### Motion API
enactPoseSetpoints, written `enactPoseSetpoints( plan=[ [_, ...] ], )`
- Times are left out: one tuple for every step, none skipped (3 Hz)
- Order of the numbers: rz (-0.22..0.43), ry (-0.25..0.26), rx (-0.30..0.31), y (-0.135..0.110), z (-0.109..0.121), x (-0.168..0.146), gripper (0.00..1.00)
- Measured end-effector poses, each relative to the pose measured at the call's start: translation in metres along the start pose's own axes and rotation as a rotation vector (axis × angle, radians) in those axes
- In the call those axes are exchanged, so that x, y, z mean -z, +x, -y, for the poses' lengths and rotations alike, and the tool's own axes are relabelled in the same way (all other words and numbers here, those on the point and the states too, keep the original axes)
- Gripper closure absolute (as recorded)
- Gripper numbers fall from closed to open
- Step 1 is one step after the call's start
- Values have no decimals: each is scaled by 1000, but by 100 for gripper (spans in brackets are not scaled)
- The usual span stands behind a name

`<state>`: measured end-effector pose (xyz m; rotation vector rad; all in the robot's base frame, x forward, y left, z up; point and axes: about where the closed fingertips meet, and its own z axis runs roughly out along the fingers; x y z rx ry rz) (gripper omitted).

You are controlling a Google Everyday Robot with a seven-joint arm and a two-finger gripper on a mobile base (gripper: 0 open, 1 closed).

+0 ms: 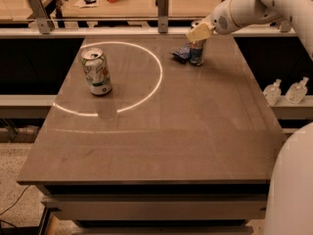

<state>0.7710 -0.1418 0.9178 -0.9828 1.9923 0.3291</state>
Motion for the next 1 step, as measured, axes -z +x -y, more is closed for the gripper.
enactPoseSetpoints(
  plan=[
    [-1, -4, -2, 0, -1, -3, 82]
  ],
)
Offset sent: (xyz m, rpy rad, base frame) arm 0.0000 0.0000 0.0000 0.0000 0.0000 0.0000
